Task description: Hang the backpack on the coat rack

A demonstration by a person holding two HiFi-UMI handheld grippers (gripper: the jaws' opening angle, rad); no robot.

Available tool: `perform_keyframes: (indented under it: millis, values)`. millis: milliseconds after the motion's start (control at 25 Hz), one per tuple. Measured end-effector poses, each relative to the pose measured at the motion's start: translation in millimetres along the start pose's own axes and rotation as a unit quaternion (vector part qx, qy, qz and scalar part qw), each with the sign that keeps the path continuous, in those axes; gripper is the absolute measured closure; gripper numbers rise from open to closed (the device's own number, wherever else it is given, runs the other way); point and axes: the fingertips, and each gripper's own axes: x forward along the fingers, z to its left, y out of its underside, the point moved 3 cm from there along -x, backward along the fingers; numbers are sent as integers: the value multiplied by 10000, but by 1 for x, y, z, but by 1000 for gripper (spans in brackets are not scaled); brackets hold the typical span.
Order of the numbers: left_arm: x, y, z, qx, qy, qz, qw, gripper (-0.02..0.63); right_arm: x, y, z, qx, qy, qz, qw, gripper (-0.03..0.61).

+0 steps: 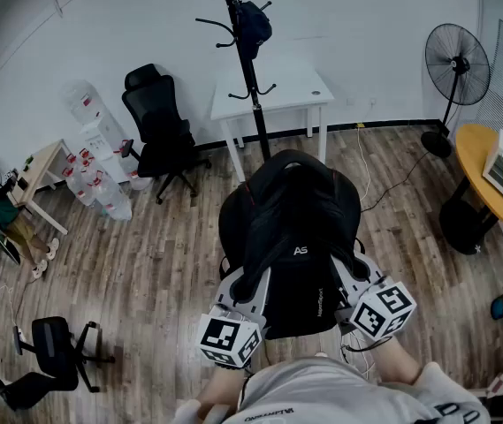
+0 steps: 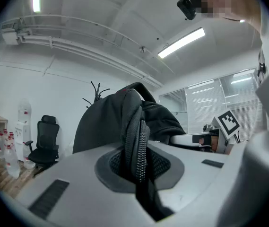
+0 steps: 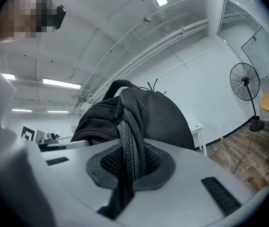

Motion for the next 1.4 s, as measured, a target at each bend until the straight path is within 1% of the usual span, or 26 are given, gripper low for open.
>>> perform_keyframes:
  millis: [200,600,720,960,1200,1400]
  values:
    - [0,1,-4,-30,-31,15,10000,581,-4,-2,-1,-10,5,30,10000,546]
    - [9,-3,-17,40,-148,-17,9999,581,-10,-11,-14,19,-101,20,9999,546]
    - [17,-8,-19,115,-229,-44,9997,581,-7,-17,-22,-7,-201,-7,9998,546]
    - [33,-16,-20,213,-467,-192,9985,581,4,-33,-35,-68,-542,5,9985,546]
    - [44,-19,-9,238,-624,-200,9976,581,23,-40,-41,-57,-647,53,9979,546]
    - [58,-19,20,305,-656,-245,9971,581,58,-40,-47,-55,-655,62,9978,546]
